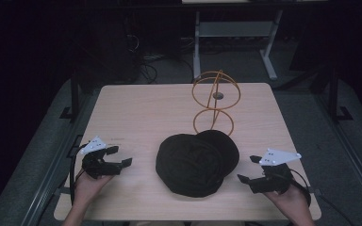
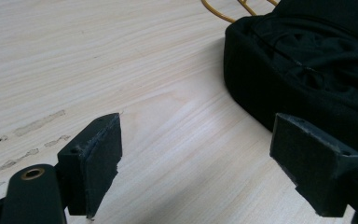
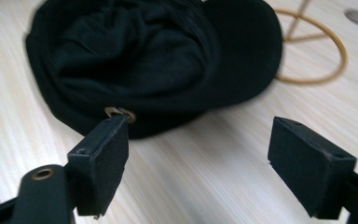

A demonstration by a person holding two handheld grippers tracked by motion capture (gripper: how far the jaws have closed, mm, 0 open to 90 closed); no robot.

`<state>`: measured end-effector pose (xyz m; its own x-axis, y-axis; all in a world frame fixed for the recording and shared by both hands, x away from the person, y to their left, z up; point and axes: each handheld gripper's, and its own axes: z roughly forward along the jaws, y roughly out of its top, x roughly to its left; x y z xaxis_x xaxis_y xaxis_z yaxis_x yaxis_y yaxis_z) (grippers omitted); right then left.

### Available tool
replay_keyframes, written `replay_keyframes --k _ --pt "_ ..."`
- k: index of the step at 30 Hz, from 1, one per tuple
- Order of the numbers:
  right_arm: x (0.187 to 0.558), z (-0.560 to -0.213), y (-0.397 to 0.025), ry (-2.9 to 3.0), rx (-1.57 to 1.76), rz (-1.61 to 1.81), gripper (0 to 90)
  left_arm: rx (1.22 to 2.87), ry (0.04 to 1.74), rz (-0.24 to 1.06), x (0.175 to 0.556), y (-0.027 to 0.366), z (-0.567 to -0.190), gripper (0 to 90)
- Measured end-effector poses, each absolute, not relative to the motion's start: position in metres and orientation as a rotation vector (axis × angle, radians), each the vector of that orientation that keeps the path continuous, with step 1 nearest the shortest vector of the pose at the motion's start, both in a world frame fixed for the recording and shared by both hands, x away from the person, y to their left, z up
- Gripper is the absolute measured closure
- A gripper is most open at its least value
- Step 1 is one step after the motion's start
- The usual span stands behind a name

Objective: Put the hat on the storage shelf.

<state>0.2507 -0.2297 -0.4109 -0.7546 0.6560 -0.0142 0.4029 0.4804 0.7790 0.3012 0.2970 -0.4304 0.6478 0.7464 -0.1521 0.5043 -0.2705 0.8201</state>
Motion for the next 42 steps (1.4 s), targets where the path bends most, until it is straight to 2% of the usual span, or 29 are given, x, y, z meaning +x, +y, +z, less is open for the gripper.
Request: replay_keyframes --k 12,26,42 --pt "0.247 -0.395 -0.189 2.500 0.712 1.163 26.9 1.949 0.979 0.333 0.301 0.297 -0.431 16.5" --pt "0.257 -0.393 -0.138 2.659 0.584 1.110 40.5 1.939 0.987 0.342 0.301 0.299 -0.430 16.6" --pt "0.263 -0.401 -0.102 2.763 0.448 1.028 43.8 1.930 0.995 0.339 0.301 0.300 -0.431 16.6"
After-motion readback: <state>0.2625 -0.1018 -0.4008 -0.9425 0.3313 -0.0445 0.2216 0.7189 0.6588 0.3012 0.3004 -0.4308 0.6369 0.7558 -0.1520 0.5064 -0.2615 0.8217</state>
